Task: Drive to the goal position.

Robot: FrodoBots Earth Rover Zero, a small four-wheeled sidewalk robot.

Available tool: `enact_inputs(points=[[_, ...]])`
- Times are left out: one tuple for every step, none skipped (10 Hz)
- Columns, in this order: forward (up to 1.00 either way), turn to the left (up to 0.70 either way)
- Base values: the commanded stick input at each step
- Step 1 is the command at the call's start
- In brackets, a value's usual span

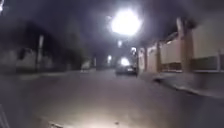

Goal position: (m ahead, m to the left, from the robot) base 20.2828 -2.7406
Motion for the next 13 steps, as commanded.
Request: enact_inputs(points=[[0.70, 0.00], [0.70, 0.00], [0.70, 0.00], [0.70, 0.00], [0.70, 0.00], [0.70, 0.00], [0.70, 0.00], [0.70, 0.00], [0.70, 0.00], [0.70, 0.00], [0.70, 0.00], [0.70, 0.00], [0.70, 0.00]])
